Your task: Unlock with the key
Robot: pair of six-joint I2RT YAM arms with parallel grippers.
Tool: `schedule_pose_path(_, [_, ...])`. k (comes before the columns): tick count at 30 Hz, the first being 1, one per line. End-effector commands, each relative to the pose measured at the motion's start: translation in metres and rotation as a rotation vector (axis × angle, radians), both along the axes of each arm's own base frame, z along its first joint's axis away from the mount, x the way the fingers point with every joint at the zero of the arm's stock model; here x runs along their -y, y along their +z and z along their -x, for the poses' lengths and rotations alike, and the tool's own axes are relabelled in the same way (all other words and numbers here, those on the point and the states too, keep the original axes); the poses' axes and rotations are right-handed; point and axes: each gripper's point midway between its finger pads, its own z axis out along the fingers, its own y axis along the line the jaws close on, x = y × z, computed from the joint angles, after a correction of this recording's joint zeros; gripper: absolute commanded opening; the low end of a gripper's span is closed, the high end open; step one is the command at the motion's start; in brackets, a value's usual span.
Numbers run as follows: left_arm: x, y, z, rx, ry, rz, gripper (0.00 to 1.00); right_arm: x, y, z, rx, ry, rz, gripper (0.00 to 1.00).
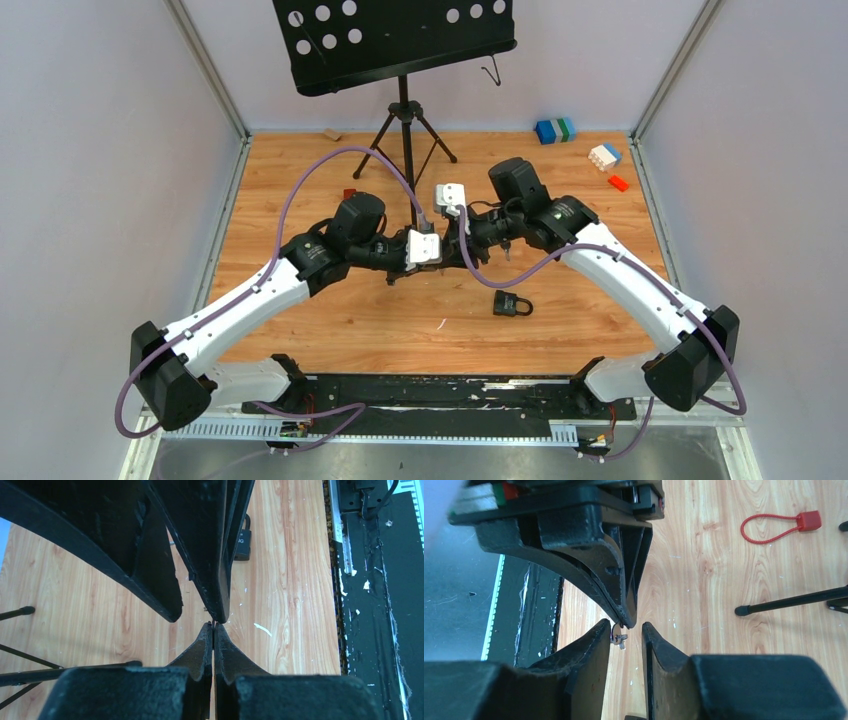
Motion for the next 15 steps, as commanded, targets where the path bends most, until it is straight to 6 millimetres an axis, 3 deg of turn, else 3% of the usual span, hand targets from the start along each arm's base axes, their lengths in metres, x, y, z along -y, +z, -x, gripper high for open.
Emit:
schedule_pose_path(1, [0.0043,0.0126,-0.0020,0.020,0.004,0.044,0.00,-0.0055,-0.0029,0.0024,-0.014,0.020,-0.012,0.30])
schedule_pose_path(8, [0.0042,0.0114,-0.0030,0.023,0.010,0.044,0.00,-0.0059,-0.0054,0.0047,-0.030,0.033,-0.012,0.27])
schedule_pose_path(15, [0.0033,0.0126,-0.0033,0.029,0.017,0.048,0.00,-0.0054,-0.0064,0.0039,-0.025,0.030,-0.008,0.07])
